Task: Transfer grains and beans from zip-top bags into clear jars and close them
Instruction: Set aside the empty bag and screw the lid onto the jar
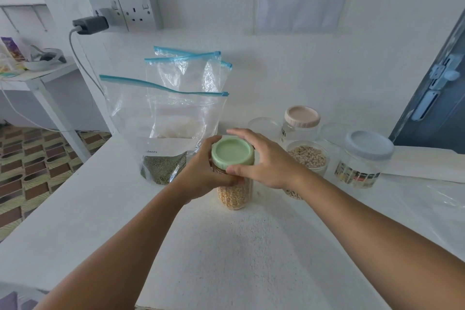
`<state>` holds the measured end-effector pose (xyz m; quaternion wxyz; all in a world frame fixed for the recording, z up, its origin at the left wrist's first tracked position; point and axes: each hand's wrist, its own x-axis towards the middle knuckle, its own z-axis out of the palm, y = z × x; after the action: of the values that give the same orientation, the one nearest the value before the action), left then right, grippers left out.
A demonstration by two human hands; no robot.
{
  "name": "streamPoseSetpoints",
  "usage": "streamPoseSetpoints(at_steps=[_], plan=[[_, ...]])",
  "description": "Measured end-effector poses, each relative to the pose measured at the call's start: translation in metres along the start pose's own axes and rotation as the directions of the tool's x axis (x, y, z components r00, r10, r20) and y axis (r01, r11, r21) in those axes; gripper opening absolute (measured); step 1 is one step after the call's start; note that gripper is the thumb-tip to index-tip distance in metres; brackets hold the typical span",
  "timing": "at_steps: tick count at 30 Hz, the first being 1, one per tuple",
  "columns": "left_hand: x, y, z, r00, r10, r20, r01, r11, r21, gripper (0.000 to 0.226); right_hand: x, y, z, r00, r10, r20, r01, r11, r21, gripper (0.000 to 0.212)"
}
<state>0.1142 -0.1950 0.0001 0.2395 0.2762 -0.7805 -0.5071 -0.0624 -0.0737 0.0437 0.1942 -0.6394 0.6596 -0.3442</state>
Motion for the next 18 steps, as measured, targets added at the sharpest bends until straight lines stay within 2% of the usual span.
streamPoseSetpoints(at_steps=[3,5,13,18], plan=[[-0.001,-0.001,0.001,1.000,0.007,-0.020,-0.007,1.000,0.003,0.112,-0.002,-0.001,0.007,0.999,0.021,-0.038,-0.023,0.999,-0.045,0.046],[0.000,-0.002,0.002,0.999,0.027,-0.024,-0.027,1.000,0.011,0.108,-0.005,-0.001,0.009,0.997,0.032,-0.065,-0.035,0.998,-0.056,0.039],[0.002,-0.002,0.002,0.999,0.027,-0.019,-0.027,0.999,0.024,0.108,-0.010,-0.010,0.017,0.984,0.066,-0.166,-0.075,0.996,-0.049,0.039],[0.004,0.000,0.006,1.000,0.011,-0.024,-0.011,1.000,0.016,0.116,-0.010,-0.010,0.013,0.986,0.081,-0.149,-0.091,0.994,-0.058,0.039]])
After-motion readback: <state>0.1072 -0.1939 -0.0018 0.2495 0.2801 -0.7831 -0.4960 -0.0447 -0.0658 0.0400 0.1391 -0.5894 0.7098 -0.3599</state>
